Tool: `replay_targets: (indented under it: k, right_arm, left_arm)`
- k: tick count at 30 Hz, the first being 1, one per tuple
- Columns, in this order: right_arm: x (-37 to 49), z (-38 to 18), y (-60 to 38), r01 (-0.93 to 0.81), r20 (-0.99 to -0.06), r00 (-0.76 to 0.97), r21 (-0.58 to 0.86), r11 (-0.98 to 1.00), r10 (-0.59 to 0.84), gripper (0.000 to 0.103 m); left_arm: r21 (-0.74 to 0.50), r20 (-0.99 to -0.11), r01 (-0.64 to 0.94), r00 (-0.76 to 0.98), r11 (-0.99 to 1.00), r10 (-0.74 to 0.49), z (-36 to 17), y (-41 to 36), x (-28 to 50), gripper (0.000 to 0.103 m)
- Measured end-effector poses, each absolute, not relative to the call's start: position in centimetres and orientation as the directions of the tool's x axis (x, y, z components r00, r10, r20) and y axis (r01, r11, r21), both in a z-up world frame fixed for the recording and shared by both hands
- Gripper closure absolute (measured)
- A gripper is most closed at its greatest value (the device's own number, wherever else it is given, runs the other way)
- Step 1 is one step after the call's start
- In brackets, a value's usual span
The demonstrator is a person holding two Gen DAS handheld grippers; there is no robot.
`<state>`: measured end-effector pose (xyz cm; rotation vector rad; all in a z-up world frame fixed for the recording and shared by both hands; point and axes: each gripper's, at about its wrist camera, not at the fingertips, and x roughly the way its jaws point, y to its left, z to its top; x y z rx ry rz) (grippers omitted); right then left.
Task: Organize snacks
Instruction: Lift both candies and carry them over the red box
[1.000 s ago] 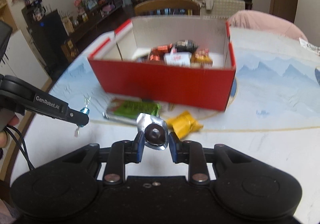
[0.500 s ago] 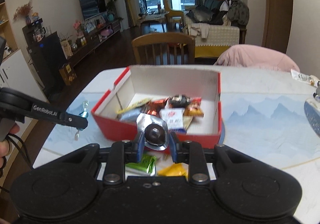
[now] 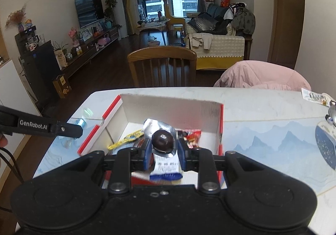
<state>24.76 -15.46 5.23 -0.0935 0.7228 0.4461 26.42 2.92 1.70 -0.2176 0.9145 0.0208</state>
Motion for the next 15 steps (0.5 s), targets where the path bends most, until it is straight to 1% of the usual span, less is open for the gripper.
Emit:
replay_targets:
  k: [6,12,15]
  right_arm:
    - [27.2,4.7,-14.8,-0.425,-0.676,0.644,0.071,0.902,0.357,0.077]
    - [29.7,1.5,-13.7,-0.433,-0.738,0.579,0.083,0.898,0.347,0.077]
    - [30.4,-0.3,-13.1,-0.44,-0.767,0.548,0.075,0.895,0.333,0.077]
  left_arm:
    - [-0.173,-0.809,-0.111,0.583,0.979,-0.077,0.6,3.1,29.1,0.09]
    - [-0.134,-0.849,-0.145,0.527,0.98,-0.038,-1.9,3.5,31.1,0.09]
    - [-0.119,-0.86,-0.135,0.509,0.984,-0.034,-2.9,3.5,31.0,0.09]
